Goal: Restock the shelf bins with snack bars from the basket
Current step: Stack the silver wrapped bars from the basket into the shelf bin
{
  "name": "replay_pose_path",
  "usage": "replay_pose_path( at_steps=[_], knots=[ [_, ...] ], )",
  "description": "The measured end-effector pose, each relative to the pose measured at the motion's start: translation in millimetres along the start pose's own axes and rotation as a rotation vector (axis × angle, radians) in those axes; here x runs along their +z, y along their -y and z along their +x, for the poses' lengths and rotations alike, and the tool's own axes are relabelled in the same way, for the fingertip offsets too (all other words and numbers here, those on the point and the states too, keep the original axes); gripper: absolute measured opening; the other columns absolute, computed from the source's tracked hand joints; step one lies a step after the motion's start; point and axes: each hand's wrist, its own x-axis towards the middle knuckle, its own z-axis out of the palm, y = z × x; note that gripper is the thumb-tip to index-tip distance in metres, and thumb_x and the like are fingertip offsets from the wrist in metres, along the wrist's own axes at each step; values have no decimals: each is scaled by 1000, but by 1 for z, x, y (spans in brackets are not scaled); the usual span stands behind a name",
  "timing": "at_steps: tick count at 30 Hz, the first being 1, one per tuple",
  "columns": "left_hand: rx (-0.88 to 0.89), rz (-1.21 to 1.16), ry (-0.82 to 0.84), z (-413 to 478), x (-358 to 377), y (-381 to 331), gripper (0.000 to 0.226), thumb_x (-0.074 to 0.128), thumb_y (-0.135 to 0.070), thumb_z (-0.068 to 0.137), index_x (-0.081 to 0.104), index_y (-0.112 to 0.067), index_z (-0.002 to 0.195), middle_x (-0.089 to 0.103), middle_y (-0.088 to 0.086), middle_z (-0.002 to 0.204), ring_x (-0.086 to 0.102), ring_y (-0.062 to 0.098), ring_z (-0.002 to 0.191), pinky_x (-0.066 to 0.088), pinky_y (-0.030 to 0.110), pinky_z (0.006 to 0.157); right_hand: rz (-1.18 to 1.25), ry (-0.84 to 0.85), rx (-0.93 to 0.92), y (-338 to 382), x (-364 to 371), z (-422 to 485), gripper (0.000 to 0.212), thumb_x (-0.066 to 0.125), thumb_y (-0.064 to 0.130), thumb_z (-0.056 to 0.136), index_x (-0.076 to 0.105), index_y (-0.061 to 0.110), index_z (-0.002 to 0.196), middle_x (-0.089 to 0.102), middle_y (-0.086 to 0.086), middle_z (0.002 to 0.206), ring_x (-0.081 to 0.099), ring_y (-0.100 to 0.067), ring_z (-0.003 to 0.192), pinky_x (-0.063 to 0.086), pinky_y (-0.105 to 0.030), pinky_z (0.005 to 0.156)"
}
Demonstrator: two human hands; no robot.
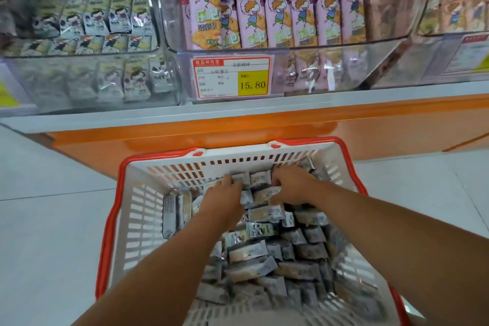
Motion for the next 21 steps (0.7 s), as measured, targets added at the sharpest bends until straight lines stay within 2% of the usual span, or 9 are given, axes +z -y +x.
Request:
replay_pose_path(
  at_steps=[3,7,8,10,12,14,15,17,21],
  knots=[
    [44,-3,-53,3,-2,4,46,54,-26,91,46,-13,135,31,9,146,51,28,116,47,40,97,162,-63,-31,1,-6,-3,31,71,37,79,51,13,75,48,-8,75,45,-20,65,34,-32,60],
    [173,-185,-66,2,-6,6,55,64,-37,88,47,-17,136,40,2,142,51,22,116,44,33,97,333,-79,-27,-1,-17,-6,42,61,41,86,40,18,58,35,-1,57,35,-18,56,31,-34,62],
    [174,-257,-68,0,-7,6,56,67,-36,86,48,-18,135,45,1,138,51,20,114,43,30,95,348,-50,-16,-1,-19,-8,42,58,42,89,41,17,60,37,-1,58,38,-18,56,34,-34,63],
    [165,-336,-100,-6,-9,7,50,70,-32,84,53,-19,129,53,0,127,53,17,104,42,25,85,376,18,-7,2,-24,-16,38,51,44,94,51,13,72,52,-2,67,54,-21,63,47,-36,71],
    [155,-362,-126,-13,-10,11,36,69,-27,86,59,-20,120,59,1,117,54,17,97,42,26,78,435,94,15,5,-27,-24,35,45,44,97,60,13,97,65,-6,84,64,-21,76,52,-37,80],
    [160,-391,-147,-19,-14,17,31,66,-25,89,61,-20,119,62,0,114,55,19,101,43,29,81,494,147,44,10,-32,-30,44,41,43,100,51,12,129,67,-11,94,65,-19,76,53,-35,81],
    [164,-424,-142,-23,-17,19,30,64,-24,91,61,-19,120,61,0,114,55,19,102,43,29,82,517,156,54,12,-35,-32,49,39,42,101,44,11,138,67,-12,95,64,-18,73,53,-34,81],
    [159,-542,-105,-29,-24,23,30,61,-21,94,61,-17,123,61,0,113,55,18,98,42,28,82,579,144,66,18,-40,-37,53,38,42,102,36,9,144,65,-10,90,61,-17,66,53,-35,79],
    [156,-771,-16,-56,-43,26,20,60,-14,95,63,-17,115,58,-4,100,55,14,87,43,22,73,693,95,64,36,-48,-60,56,35,43,103,29,9,147,62,-6,75,53,-16,57,44,-29,63]
  ],
)
